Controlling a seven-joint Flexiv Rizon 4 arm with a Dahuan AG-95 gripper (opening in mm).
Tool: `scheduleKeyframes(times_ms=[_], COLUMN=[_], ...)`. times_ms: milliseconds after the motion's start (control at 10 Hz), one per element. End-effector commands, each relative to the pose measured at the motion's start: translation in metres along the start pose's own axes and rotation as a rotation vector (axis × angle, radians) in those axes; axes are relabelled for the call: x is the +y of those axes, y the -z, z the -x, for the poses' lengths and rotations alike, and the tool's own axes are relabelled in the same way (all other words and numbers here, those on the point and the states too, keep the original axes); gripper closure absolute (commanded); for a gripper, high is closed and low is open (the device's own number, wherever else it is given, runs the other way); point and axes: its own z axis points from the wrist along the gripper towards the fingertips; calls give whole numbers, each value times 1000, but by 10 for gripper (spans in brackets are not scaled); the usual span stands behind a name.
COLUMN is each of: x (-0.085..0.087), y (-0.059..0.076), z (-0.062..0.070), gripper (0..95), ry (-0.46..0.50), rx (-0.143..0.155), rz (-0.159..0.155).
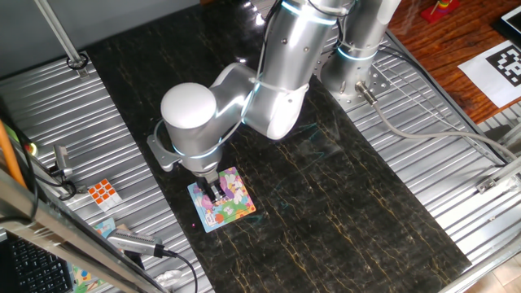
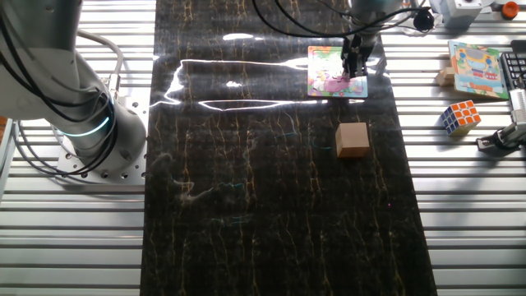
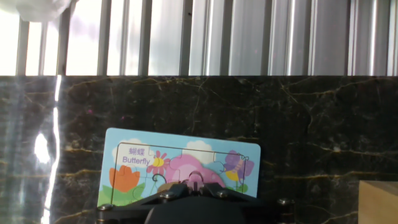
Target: Assemble one piece of a puzzle
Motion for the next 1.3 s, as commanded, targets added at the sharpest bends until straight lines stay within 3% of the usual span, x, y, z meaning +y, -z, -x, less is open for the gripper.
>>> scheduleKeyframes(times_ms=[100,300,900,1300], x=[0,-1,-1,6], y=[-1,8,12,8], z=[0,1,-20,-21], gripper=[950,950,950,950], ry=[0,0,-1,-13], rx=[2,17,17,16], rz=[2,1,6,4])
